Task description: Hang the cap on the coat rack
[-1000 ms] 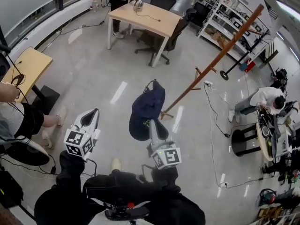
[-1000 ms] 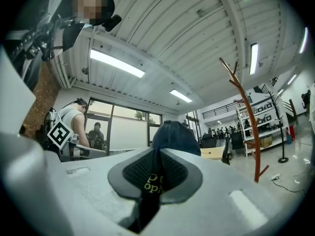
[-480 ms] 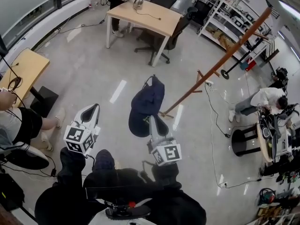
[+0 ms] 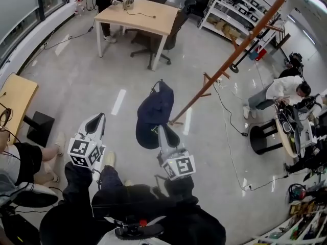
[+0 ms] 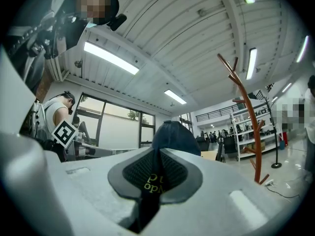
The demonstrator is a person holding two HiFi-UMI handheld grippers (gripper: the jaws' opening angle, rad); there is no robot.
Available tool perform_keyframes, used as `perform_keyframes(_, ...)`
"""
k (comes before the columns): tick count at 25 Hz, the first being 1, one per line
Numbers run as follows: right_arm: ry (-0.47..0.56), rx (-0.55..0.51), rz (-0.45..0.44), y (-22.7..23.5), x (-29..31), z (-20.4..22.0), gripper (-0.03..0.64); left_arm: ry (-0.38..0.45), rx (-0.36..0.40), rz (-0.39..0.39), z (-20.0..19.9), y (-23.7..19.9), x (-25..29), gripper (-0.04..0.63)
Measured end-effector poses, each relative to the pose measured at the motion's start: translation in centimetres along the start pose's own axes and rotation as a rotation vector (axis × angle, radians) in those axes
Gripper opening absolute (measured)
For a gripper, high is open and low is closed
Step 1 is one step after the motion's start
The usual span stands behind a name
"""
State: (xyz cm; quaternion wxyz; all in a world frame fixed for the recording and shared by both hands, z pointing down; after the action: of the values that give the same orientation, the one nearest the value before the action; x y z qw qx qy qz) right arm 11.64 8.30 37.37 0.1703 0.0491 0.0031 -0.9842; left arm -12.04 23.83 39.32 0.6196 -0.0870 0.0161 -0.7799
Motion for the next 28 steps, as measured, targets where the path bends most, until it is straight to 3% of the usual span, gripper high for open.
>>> perform_keyframes(15, 0.0, -0.033, 0.312, 1.5, 5.5, -0.1, 0.034, -0.046, 0.035, 0.302, -2.8, -5.4, 12.0, 0.003)
perform_keyframes(28, -0.007, -0.07, 0.541, 3.6, 9.1, 0.0, 0.034, -0.082, 0.047, 0.525, -3.5, -7.1, 21.3, 0.003)
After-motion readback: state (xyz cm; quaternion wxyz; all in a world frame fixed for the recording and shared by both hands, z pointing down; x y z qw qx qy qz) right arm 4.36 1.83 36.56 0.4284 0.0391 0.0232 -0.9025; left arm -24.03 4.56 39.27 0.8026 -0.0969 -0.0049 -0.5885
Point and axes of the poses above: the fingertips, and each gripper's own axes: x forward along the fingers, y to its right, z out of its underside, the point moved 7 cm from there along -x, backward along the fingers, and after that the axes turned 2 degrees about -y, right-handed, at the moved point
